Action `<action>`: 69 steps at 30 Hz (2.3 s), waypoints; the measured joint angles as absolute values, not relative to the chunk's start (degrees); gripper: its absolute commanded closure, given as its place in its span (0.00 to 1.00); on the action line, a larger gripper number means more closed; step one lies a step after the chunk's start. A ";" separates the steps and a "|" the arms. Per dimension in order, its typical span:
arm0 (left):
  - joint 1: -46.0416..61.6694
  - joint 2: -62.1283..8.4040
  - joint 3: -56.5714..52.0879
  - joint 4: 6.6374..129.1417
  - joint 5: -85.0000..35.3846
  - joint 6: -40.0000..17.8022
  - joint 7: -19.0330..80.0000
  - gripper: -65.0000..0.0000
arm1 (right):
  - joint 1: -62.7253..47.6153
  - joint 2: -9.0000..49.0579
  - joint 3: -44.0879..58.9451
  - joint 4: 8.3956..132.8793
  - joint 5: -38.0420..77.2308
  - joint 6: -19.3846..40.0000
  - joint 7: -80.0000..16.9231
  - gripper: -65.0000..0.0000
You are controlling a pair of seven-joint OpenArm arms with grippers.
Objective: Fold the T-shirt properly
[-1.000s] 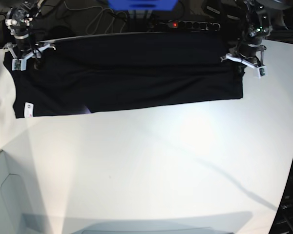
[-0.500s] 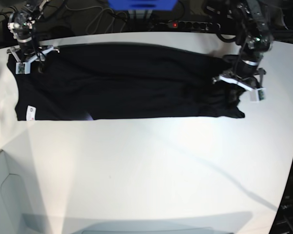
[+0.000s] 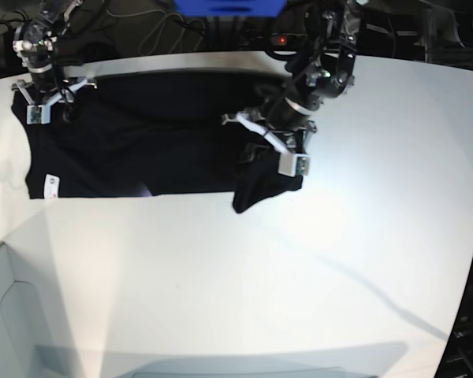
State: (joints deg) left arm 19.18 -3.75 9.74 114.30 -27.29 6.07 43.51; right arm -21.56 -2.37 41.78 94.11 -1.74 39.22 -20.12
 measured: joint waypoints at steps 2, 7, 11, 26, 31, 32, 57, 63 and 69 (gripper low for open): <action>19.53 -3.79 9.96 114.21 -27.27 6.28 43.99 1.00 | -21.52 -2.37 41.71 94.08 -1.69 39.22 -20.08 0.64; 20.53 -6.31 6.70 114.56 -29.80 6.26 43.59 1.00 | -21.47 -2.33 41.71 94.08 -1.67 39.22 -20.08 0.64; 25.32 -11.38 -5.96 114.61 -37.89 7.07 43.83 1.00 | -20.58 -1.41 41.80 93.49 -1.76 39.29 -20.58 0.64; 29.82 -18.02 -31.00 106.32 -51.59 6.33 44.62 1.00 | -20.32 -0.95 41.71 93.43 -2.15 39.33 -20.78 0.64; 29.67 -18.06 -30.79 102.98 -51.31 6.39 44.82 1.00 | -19.68 -0.95 41.67 93.43 -2.39 39.35 -21.04 0.64; 29.67 -18.06 -30.76 103.00 -51.29 6.39 44.80 1.00 | -19.70 -0.95 41.60 93.43 -2.44 39.35 -20.99 0.64; 20.32 -5.96 18.55 112.75 -21.58 7.53 43.75 1.00 | -19.55 -0.97 41.60 93.58 -2.57 39.35 -21.02 0.64; 16.12 -3.55 24.03 111.22 -14.90 7.51 43.90 1.00 | -19.57 -0.97 41.60 93.58 -2.57 39.35 -21.02 0.64; 11.33 -3.31 29.17 104.16 -14.63 7.51 43.75 1.00 | -19.55 -0.97 41.60 93.60 -2.57 39.35 -21.02 0.64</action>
